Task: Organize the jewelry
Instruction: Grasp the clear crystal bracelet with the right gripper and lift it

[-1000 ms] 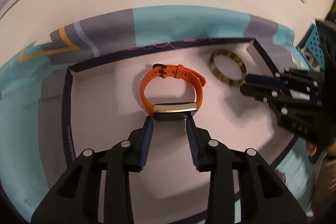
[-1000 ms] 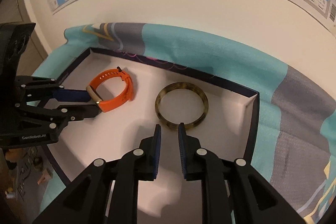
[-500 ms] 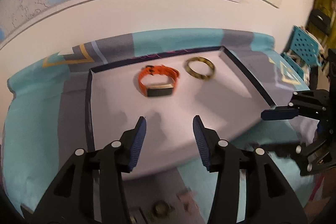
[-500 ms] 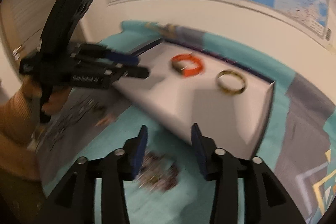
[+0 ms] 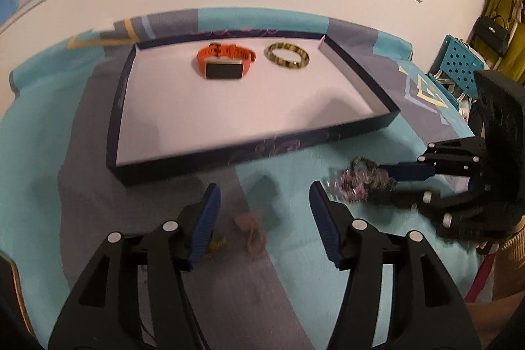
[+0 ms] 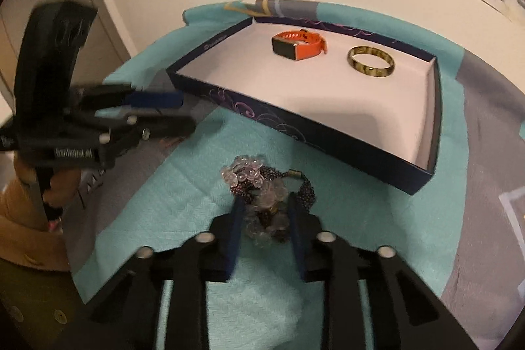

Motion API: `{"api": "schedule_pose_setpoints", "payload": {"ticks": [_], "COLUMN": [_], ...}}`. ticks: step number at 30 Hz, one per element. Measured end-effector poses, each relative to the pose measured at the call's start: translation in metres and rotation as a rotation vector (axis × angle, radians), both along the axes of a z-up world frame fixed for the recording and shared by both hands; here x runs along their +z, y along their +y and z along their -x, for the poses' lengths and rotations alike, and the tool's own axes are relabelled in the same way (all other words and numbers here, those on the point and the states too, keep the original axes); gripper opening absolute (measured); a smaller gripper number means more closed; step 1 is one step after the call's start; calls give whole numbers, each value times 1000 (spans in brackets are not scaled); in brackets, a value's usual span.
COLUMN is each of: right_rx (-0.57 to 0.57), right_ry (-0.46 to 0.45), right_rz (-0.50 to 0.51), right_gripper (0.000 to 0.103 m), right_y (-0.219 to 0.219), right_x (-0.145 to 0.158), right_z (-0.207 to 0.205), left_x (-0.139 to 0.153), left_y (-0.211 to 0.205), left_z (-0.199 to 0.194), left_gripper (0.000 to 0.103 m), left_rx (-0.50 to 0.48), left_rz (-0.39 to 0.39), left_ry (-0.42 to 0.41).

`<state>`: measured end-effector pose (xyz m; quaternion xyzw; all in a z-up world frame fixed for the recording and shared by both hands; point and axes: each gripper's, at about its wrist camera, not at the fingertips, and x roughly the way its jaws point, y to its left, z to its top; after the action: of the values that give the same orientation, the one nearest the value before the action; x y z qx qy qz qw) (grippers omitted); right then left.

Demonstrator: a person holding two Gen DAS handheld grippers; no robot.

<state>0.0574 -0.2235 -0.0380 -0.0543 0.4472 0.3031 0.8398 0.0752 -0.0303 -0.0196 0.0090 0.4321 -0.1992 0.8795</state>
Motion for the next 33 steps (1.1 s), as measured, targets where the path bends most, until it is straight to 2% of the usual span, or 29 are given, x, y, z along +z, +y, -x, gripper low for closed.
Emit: {"api": "schedule_pose_setpoints", "payload": {"ticks": [3, 14, 20, 25, 33], "right_rx": [-14, -55, -56, -30, -3], "right_ry": [-8, -89, -149, -149, -69], "right_rz": [-29, -209, -248, -251, -267], "right_gripper": [8, 8, 8, 8, 8], "right_y": [-4, -28, -29, -24, -8], "right_x": [6, 55, 76, 75, 49], "right_z": [1, 15, 22, 30, 31], "left_x": [-2, 5, 4, -2, -1], "left_y": [2, 7, 17, 25, 36], "left_z": [6, 26, 38, 48, 50], "left_gripper": [56, 56, 56, 56, 54], "left_rx": [5, -8, 2, 10, 28], "left_rz": [2, 9, 14, 0, -15], "left_ry": [-1, -41, -47, -46, -57]}}
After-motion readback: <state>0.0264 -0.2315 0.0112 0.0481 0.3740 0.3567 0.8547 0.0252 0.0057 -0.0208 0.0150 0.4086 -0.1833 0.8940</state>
